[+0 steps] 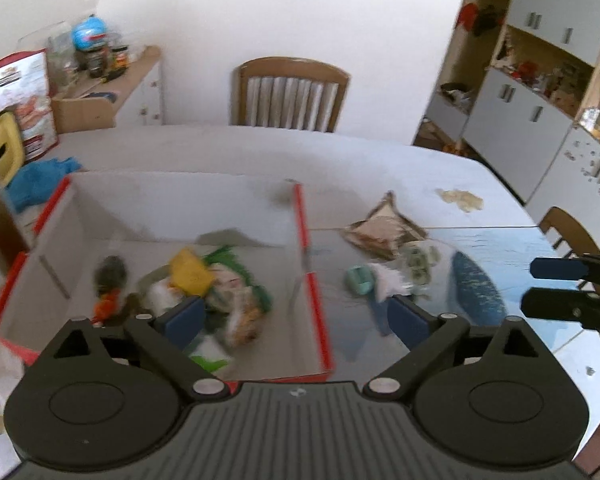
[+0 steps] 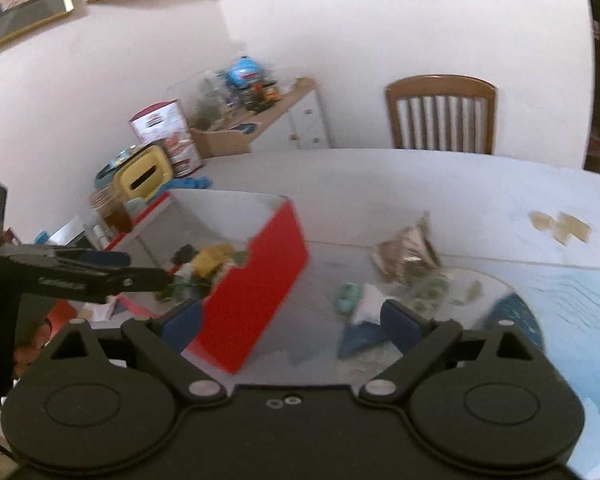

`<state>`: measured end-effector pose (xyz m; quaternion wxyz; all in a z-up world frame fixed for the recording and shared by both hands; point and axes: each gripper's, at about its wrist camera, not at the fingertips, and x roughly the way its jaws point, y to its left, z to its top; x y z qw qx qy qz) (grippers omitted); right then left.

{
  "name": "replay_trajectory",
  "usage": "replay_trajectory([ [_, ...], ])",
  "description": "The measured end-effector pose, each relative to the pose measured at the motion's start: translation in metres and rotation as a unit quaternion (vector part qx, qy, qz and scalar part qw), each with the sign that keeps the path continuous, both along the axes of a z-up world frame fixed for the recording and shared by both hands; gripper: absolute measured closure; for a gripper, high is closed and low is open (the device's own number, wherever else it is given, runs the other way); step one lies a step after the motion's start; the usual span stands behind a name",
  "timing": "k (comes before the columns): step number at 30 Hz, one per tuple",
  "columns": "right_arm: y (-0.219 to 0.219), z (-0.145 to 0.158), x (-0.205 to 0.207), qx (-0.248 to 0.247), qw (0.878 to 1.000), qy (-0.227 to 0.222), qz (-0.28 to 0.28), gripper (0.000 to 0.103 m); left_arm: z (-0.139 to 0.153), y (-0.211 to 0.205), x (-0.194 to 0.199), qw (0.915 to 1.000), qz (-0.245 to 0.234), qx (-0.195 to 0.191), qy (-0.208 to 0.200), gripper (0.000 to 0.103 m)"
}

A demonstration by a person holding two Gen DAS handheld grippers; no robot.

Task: Organize objects
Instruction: 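Move both grippers back from the box to the items on the mat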

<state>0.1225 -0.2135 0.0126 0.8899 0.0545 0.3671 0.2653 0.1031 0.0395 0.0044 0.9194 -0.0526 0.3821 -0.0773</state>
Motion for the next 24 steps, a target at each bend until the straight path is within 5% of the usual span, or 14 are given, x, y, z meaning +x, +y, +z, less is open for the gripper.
replay_trajectory([
  [9, -0.05, -0.012, 0.009, -0.021, 0.999, 0.002, -0.05, 0.008, -0.009, -0.059, 0.005, 0.9986, -0.041, 0.003, -0.033, 0.001],
  [24, -0.094, -0.031, 0.049, -0.05, 0.996, 0.017, -0.069, 0.008, -0.055, -0.131, 0.038, 0.9987, -0.038, 0.027, -0.02, 0.001],
])
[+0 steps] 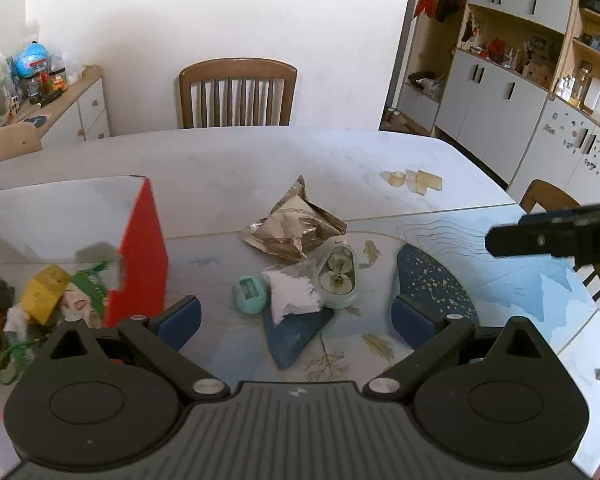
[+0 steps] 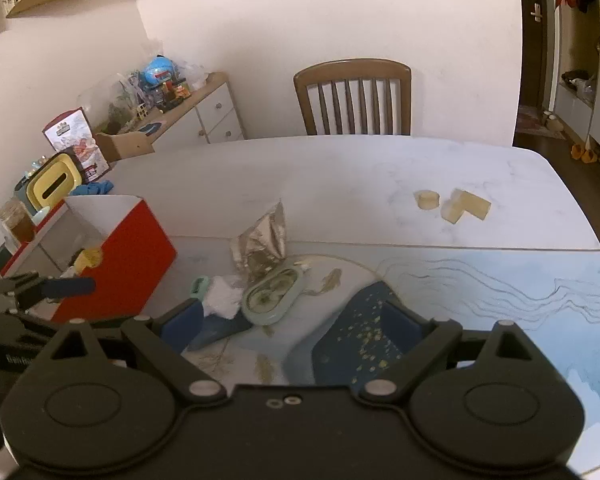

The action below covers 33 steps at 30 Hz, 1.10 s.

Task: Organize objects
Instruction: 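Move both grippers back from the box to the items on the mat, then grasp the clear bag of white beads with the left gripper while the right grasps the foil snack bag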

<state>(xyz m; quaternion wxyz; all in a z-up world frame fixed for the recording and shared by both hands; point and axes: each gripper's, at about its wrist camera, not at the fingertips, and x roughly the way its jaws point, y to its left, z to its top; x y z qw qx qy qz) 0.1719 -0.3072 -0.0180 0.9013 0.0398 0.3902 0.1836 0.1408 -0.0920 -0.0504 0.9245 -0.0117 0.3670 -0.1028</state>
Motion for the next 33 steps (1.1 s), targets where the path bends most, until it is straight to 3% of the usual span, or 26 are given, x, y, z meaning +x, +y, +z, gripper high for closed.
replay_trajectory([
  [10, 0.007, -0.011, 0.04, -0.014, 1.0, 0.004, 0.028, 0.008, -0.03, -0.017, 0.027, 0.9995, 0.027, 0.017, -0.005, 0.001],
  [18, 0.023, -0.021, 0.078, -0.014, 0.999, 0.016, 0.041, 0.01, -0.048, -0.033, 0.041, 0.999, 0.013, 0.04, -0.012, 0.003],
  [24, 0.041, -0.032, 0.103, -0.016, 0.998, 0.027, 0.052, 0.011, -0.056, -0.038, 0.053, 0.999, 0.007, 0.042, -0.008, 0.02],
  [28, 0.051, -0.038, 0.114, -0.016, 0.998, 0.033, 0.058, 0.012, -0.063, -0.037, 0.061, 0.9994, 0.004, 0.034, 0.01, 0.038],
  [33, 0.061, -0.044, 0.126, -0.019, 0.997, 0.036, 0.062, 0.013, -0.072, -0.035, 0.068, 0.9993, 0.007, 0.028, 0.022, 0.039],
])
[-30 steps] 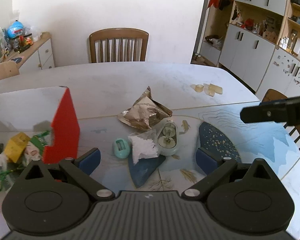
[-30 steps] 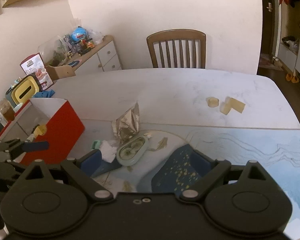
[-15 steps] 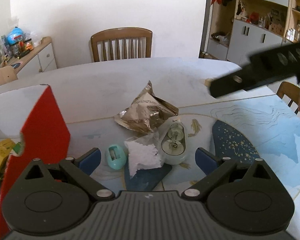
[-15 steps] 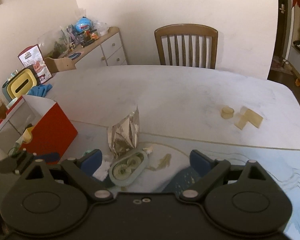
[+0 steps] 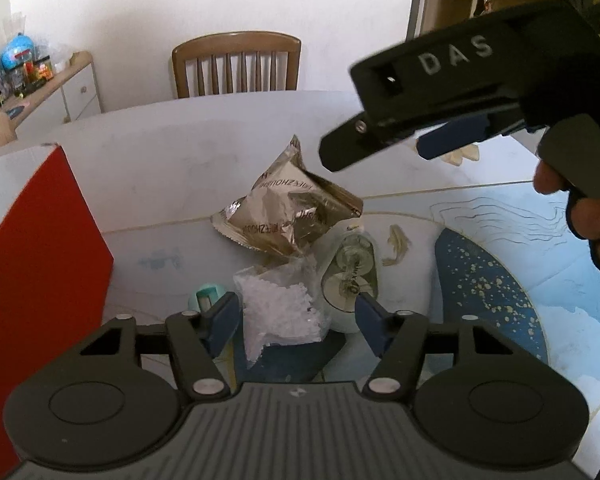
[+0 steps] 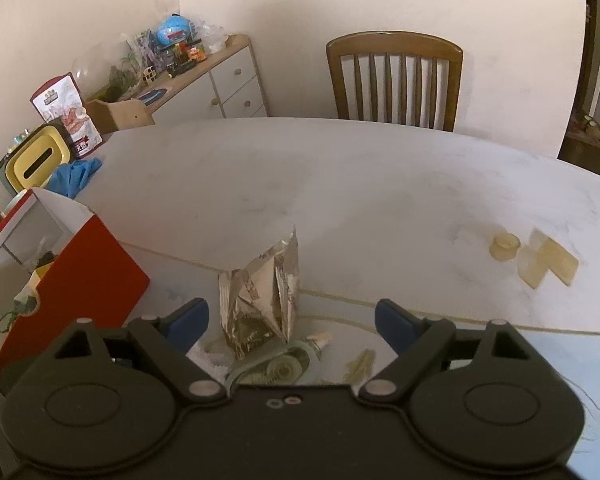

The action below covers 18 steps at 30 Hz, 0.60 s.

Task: Organize objects
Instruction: 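Grasp the clear bag of white beads with the left gripper while the right grasps the foil snack bag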

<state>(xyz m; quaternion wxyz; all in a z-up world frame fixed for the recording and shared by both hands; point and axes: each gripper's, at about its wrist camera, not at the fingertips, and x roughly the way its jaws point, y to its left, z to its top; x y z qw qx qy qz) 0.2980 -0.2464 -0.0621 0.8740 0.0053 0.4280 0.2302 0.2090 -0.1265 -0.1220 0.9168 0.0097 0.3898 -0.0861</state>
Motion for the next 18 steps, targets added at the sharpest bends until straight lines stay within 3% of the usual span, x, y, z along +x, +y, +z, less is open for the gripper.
replay_trajectory([
  [14, 0.032, -0.033, 0.03, -0.018, 0.999, 0.039, 0.005, 0.024, -0.008, 0.012, 0.014, 0.9991, 0.015, -0.037, 0.015, 0.06],
  [18, 0.037, -0.042, 0.031, -0.022, 0.998, 0.051, 0.004, 0.037, -0.008, 0.017, 0.014, 0.998, 0.024, -0.056, 0.019, 0.064],
])
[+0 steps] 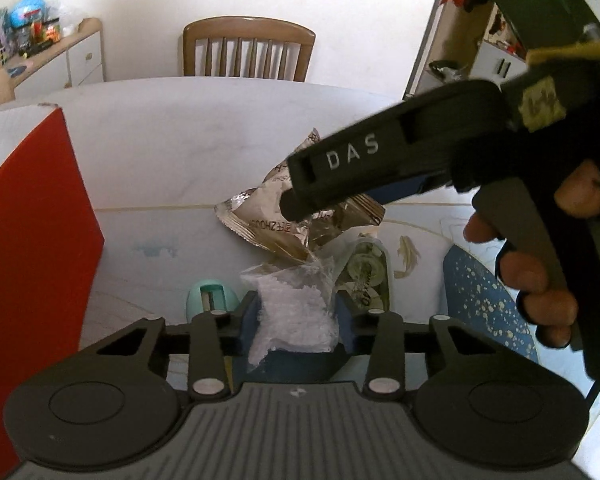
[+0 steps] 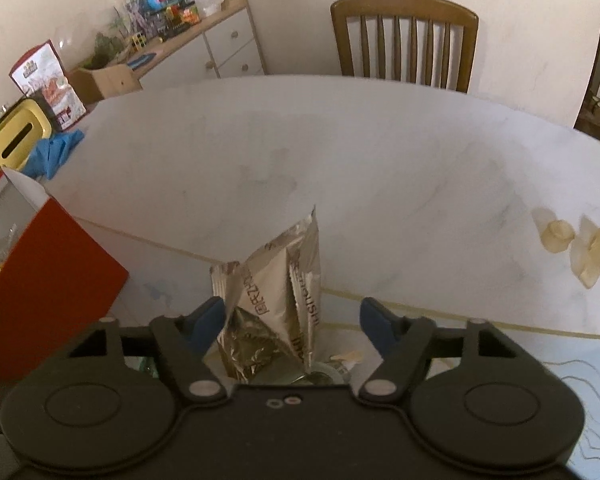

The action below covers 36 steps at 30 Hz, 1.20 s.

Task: Organize objects
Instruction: 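Grasp the clear bag of white beads with the left gripper while the right grasps the foil snack bag, then carry the bead bag with the left gripper while the right carries the foil bag to the box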

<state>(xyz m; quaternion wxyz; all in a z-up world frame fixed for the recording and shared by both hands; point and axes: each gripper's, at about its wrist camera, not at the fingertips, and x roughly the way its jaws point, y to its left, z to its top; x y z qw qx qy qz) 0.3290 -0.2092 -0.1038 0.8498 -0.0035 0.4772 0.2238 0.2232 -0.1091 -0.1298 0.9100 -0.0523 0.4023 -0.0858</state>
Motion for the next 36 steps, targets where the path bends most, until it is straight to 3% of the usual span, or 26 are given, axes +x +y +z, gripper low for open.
replay_trajectory([
  [6, -0.001, 0.003, -0.003, 0.011, 1.0, -0.004, -0.002, 0.059, 0.0, 0.003, 0.0, 0.9999, 0.007, -0.007, 0.002, 0.068],
  [13, 0.007, 0.007, -0.013, -0.006, 1.0, -0.025, -0.003, 0.07, 0.003, 0.007, -0.001, 0.9998, 0.011, -0.013, 0.008, 0.069],
  [21, -0.009, 0.03, -0.024, 0.013, 0.999, -0.04, -0.022, 0.07, 0.014, 0.011, -0.011, 0.9997, 0.014, -0.018, -0.001, 0.069],
  [36, -0.05, 0.085, -0.086, 0.029, 0.996, -0.067, -0.046, 0.07, 0.071, 0.02, -0.042, 0.9989, 0.014, -0.039, -0.02, 0.069],
])
